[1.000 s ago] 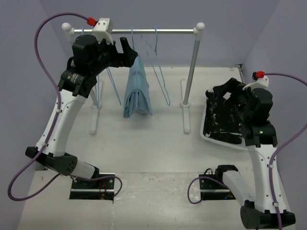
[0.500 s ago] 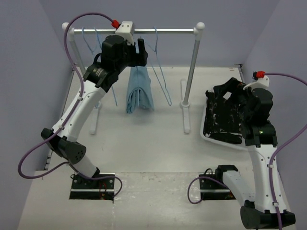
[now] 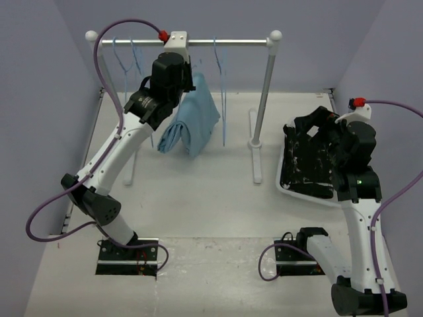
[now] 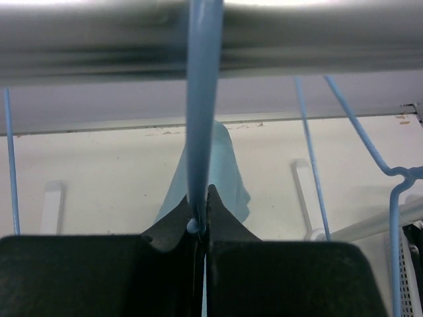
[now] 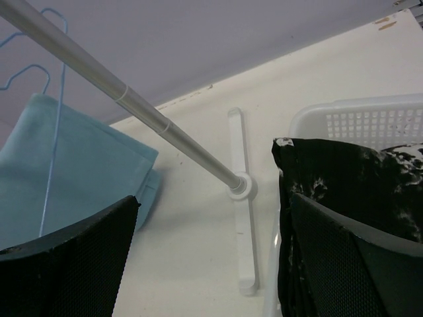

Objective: Remove the trousers from the hanger

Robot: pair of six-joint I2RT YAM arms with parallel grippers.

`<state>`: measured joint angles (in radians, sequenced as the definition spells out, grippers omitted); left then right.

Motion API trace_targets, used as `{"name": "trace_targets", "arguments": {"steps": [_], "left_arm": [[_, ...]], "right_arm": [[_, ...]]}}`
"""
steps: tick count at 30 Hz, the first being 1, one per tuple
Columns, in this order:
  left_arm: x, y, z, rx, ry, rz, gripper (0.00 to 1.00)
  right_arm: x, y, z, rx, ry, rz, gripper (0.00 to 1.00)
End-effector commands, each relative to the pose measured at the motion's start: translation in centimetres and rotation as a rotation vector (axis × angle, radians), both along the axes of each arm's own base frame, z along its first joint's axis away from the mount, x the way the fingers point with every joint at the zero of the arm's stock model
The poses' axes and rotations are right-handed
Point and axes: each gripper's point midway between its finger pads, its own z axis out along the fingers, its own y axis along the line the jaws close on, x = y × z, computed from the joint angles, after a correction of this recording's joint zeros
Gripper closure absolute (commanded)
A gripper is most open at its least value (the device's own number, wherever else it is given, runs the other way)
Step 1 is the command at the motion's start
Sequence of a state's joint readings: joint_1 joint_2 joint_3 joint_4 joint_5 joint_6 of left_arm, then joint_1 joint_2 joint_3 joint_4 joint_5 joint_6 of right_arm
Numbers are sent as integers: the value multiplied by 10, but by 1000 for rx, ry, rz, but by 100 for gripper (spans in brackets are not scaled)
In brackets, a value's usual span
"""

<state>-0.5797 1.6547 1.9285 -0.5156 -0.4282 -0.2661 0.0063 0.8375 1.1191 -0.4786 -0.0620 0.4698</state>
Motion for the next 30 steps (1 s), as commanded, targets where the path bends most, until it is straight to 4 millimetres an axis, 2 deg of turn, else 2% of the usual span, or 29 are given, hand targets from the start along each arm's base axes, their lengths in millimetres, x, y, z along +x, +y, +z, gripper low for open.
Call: {"name": "trace_targets", "arguments": {"steps": [1,5,8,12,15,19,23,26,30], "left_arm": [[-1,4,35,-33,-101,43,100],[-12,-1,61,-34,-179,15,100],[-22,-4,97,-68,-287,-11,100],[-41,-2,134,-102,-387,-59,100],[-59,8,159,-132,-446,-74,100],[-75,23,172,-163,-482,-52,100],[-86,23,177,-180,-493,-83,100],[-96,27,171,-194,-482,-95,100],[-112,35,151,-228,-437,-107,100]], "right_arm": [[3,-4,9,-13,-41,-18,1],[4,0,10,-9,-52,7,1],[4,6,13,-9,-68,44,1],[2,17,15,-23,-80,117,1],[0,25,13,-33,-77,169,1],[-2,32,13,-33,-88,214,1],[-3,38,13,-32,-92,253,1],[-6,43,12,-34,-90,289,1],[-13,54,14,-50,-114,368,1]]}}
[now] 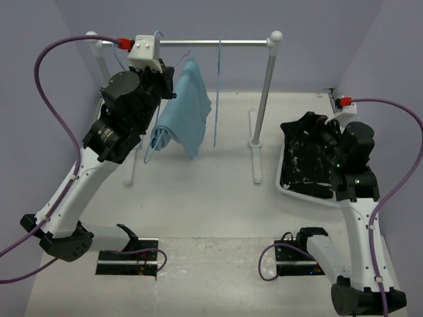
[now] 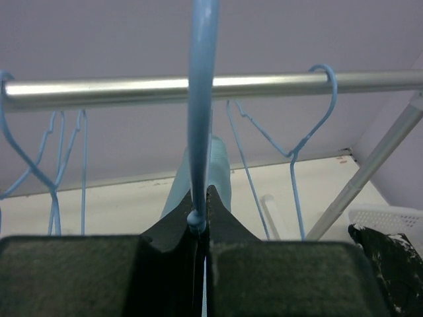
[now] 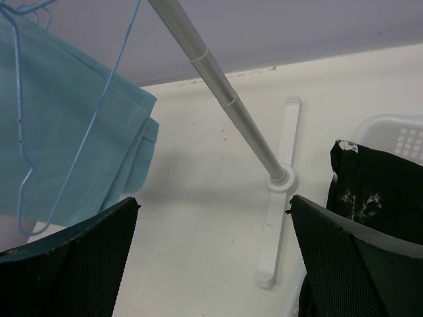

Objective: Remove the trousers from the hanger

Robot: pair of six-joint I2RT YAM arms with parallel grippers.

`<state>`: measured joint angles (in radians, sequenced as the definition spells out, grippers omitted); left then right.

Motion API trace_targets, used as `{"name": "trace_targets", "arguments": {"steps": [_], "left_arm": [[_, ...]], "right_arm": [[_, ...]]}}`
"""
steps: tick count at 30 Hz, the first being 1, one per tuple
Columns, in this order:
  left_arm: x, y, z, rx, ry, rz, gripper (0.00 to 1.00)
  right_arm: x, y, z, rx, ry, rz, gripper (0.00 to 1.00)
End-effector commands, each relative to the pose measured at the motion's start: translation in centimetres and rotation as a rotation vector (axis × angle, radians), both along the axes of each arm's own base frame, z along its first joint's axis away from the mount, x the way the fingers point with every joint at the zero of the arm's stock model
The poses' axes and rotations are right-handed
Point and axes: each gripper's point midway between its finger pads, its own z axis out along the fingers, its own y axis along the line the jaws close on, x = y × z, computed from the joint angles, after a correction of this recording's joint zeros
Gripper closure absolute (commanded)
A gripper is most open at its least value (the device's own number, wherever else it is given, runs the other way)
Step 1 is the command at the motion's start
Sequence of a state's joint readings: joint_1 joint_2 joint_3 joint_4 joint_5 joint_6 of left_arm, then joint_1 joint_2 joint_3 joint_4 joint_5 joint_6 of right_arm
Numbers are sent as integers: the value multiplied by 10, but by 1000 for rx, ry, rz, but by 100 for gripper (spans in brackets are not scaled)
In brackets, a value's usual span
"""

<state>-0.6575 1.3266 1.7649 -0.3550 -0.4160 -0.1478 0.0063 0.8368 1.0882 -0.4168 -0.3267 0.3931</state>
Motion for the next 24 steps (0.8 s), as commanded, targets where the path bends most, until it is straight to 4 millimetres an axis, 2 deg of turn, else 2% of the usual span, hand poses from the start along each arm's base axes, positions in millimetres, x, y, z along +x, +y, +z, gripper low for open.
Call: {"name": "trace_targets", "arguments": {"steps": [1,4,5,8,11,12,15,16,18,19,22,23,24], "left_arm": [[-28,13,47,-164,-137,-31,100],[-39,17,28,-188,-93,-46,100],[-42,18,16,-203,-66,-46,100],[-44,21,-1,-238,-27,-26,100],[-47,15,-14,-254,7,-47,100],[-48,17,-15,-263,11,-37,100],[-45,22,-17,-273,21,7,100],[-45,22,-16,-280,22,10,100],[-44,23,-16,-296,25,22,100],[-42,23,-15,-314,30,31,100],[-38,30,-16,-376,45,101,100],[-37,33,-16,-384,45,122,100],[-36,32,-16,-387,48,129,100]], "right_arm": [[-8,15,13,-28,-74,110,1],[-15,32,9,-69,-85,195,1],[-21,47,9,-86,-93,254,1],[-28,65,1,-158,-80,330,1],[-48,95,-1,-209,-93,440,1],[-48,95,3,-240,-122,415,1],[-77,108,24,-264,-255,492,1],[-93,113,35,-248,-305,532,1],[-107,120,42,-248,-365,600,1],[-119,129,43,-238,-382,662,1],[-131,151,39,-259,-384,733,1],[-124,163,28,-323,-377,746,1],[-122,171,28,-350,-374,739,1]]}}
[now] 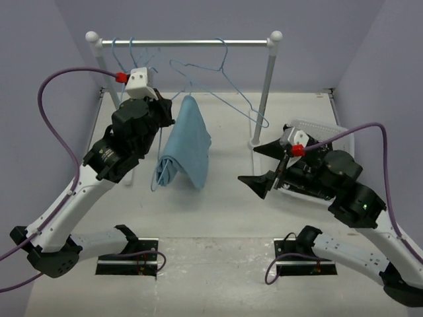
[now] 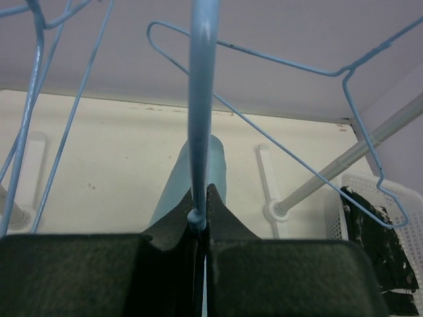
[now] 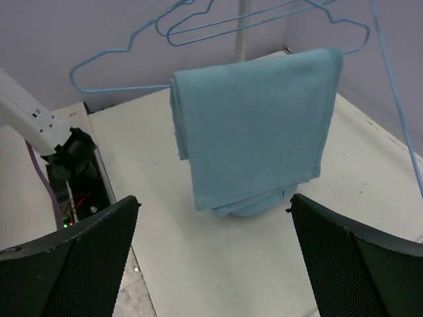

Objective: Remove the trousers from the hanger

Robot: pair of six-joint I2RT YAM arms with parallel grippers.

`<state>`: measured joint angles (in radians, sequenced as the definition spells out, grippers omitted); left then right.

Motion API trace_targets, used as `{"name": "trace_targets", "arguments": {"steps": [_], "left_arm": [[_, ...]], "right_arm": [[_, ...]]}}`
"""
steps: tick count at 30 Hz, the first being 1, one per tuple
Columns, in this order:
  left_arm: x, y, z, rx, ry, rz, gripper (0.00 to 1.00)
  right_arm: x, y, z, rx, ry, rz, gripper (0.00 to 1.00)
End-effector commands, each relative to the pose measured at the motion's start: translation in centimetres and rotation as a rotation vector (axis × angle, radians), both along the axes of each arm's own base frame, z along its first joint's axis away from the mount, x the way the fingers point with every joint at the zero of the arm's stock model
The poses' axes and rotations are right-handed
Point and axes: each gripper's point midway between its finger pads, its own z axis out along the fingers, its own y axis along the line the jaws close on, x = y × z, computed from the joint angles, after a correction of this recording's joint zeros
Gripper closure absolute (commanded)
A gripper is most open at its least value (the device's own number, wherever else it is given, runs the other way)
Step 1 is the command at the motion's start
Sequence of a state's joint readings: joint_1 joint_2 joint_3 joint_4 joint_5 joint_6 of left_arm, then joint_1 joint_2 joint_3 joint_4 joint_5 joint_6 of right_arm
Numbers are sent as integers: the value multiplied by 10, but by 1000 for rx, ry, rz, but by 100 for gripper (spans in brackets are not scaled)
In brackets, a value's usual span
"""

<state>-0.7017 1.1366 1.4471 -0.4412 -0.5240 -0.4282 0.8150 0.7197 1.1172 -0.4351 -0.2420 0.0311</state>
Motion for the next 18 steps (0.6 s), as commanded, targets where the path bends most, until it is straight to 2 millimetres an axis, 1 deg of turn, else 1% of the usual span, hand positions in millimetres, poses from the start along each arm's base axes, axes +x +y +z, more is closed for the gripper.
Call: {"name": "trace_targets", "arguments": {"steps": [1,2,3,4,5,7,8,11,12,14,15,16,17,18], "left_arm": [[1,15,76,-242,-173,108,100],[1,13,76,-243,-171,105,100],[2,12,76,-244,-168,107,100],[3,9,78,-242,-169,99,100],[2,7,78,-243,-169,93,100],[1,5,79,-243,-169,82,100],[0,6,78,-241,-169,82,100],[-2,9,76,-247,-166,93,100],[-3,10,78,-252,-170,98,100],[-6,14,80,-266,-175,107,100],[-6,16,81,-275,-177,113,100],[-7,17,82,-275,-178,119,100],[-7,18,82,-276,-180,124,100],[-7,19,81,-277,-179,127,100]], "right_arm": [[19,30,-9,-129,-82,-72,1],[29,47,-19,-177,-80,-100,1],[34,54,-13,-175,-96,-137,1],[38,62,-13,-185,-108,-168,1],[47,79,-19,-202,-115,-179,1],[54,95,-20,-197,-123,-193,1],[60,112,-26,-190,-122,-186,1],[63,138,-30,-167,-103,-151,1],[66,148,-39,-184,-91,-145,1],[71,159,-43,-166,-85,-152,1],[71,168,-55,-180,-66,-135,1],[71,172,-60,-171,-43,-129,1],[71,177,-57,-137,-41,-127,1],[70,180,-67,-137,-30,-115,1]]}}
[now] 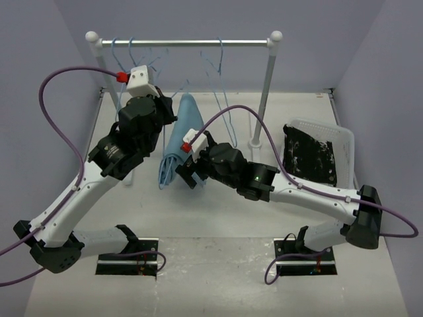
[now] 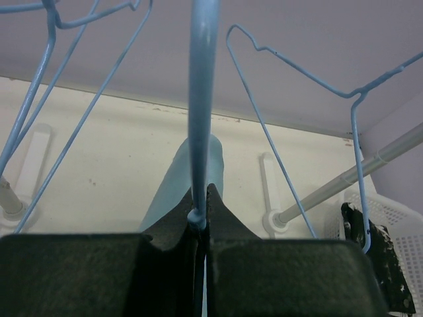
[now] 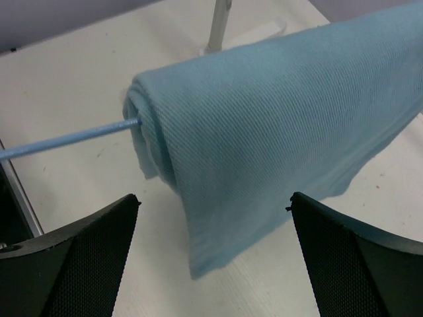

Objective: Remove the trousers from the hanger

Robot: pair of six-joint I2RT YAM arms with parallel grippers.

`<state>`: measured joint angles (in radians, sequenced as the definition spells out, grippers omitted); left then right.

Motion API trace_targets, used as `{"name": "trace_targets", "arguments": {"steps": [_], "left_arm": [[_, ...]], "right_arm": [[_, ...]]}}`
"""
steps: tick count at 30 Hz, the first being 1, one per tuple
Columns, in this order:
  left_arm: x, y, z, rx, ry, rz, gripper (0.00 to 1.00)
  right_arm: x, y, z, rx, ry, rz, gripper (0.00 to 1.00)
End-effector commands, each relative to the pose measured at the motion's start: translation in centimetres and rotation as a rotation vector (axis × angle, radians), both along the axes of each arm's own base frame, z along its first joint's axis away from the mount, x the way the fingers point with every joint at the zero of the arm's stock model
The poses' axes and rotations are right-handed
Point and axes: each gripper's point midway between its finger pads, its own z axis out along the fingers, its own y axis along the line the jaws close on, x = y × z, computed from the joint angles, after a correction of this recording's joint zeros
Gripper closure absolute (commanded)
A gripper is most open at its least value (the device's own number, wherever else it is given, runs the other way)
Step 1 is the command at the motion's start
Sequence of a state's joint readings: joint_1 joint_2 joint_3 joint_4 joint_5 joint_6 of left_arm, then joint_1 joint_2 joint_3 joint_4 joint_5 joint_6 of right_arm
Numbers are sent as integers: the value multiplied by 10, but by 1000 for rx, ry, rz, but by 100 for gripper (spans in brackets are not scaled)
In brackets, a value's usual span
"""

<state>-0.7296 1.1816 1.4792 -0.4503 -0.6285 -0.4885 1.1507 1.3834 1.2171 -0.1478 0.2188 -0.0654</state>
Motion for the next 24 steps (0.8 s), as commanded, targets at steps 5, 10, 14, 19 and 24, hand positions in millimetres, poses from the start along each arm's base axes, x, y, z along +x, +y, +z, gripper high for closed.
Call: {"name": "trace_targets", "arguments": {"steps": [5,10,14,19,24], "left_arm": [[-15,20,82,-235,-201,51,100],[-18,21,83,-230,-207,42,100],[-20,24,85,-220,-214,45,100],[-21,23,88,-199,-222,28,100],[-19,25,92,-173,-229,41,100]], "right_arm": [[17,30,31,230,-58,-56,1],[35,28,27,215,-125,-134,9],[33,27,25,181,-135,-113,10],[35,30,10,78,-162,-83,9],[21,39,-24,-55,-122,47,6]]}}
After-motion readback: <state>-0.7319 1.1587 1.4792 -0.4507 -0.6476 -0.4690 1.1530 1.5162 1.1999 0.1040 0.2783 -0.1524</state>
